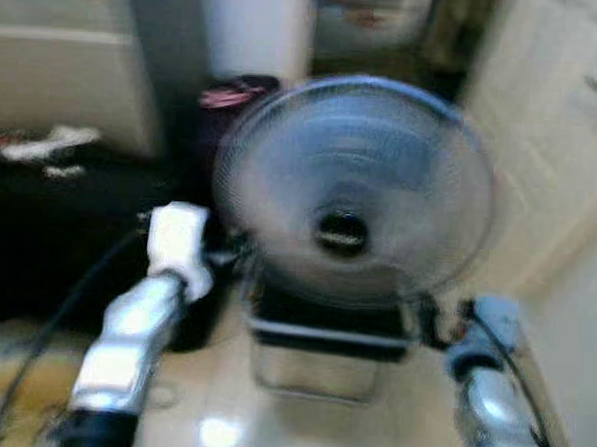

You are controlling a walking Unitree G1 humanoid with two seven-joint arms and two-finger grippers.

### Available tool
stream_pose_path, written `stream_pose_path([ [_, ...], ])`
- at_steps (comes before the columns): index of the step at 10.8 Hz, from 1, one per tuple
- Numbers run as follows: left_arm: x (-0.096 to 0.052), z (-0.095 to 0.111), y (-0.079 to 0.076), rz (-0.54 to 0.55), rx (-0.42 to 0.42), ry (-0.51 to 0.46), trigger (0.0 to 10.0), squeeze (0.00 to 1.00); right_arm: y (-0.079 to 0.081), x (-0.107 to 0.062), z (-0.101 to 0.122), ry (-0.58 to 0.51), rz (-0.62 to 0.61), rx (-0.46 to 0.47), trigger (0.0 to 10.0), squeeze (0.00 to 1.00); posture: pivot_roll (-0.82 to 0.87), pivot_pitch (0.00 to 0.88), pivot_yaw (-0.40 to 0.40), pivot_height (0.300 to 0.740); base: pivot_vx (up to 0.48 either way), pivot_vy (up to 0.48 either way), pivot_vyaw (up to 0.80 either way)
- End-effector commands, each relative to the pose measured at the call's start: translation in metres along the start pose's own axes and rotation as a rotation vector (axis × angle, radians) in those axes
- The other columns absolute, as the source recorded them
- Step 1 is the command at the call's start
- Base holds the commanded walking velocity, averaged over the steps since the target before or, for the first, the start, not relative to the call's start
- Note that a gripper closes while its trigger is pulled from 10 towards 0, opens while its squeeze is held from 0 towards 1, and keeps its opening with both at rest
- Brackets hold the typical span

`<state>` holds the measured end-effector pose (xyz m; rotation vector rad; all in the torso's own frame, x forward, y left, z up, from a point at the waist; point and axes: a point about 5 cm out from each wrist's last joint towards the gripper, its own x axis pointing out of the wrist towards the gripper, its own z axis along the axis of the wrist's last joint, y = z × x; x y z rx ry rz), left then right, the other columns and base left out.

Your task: Clean up the room

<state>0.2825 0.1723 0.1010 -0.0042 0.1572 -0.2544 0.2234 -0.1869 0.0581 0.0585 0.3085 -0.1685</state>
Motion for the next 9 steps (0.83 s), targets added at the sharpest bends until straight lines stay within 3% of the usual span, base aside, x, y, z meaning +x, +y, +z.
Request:
stream_pose_path([
  [1, -0.0021, 0.0005, -0.0011, -0.007, 0.006, -0.008, 10.0, 0.18, -0.005, -0.0048, 0.0025, -0.024, 0.001, -0.005, 10.0, 0.0, -0.08, 0.0, 0.018, 0.74, 0.0, 0.0, 0.0],
  [5, -0.0028, -0.0039, 0.002, 0.03, 0.027, -0.003, 10.0, 0.18, -0.0046, -0.0023, 0.0042, -0.047, -0.01, -0.087, 10.0, 0.0, -0.08, 0.0, 0.008, 0.74, 0.0, 0.0, 0.0],
  [9, -0.001, -0.0032, -0.0002, 0.018, 0.041, -0.002, 10.0, 0.18, -0.0074, 0.0, 0.0011, -0.02, -0.027, -0.081, 10.0, 0.0, -0.08, 0.0, 0.009, 0.74, 0.0, 0.0, 0.0],
])
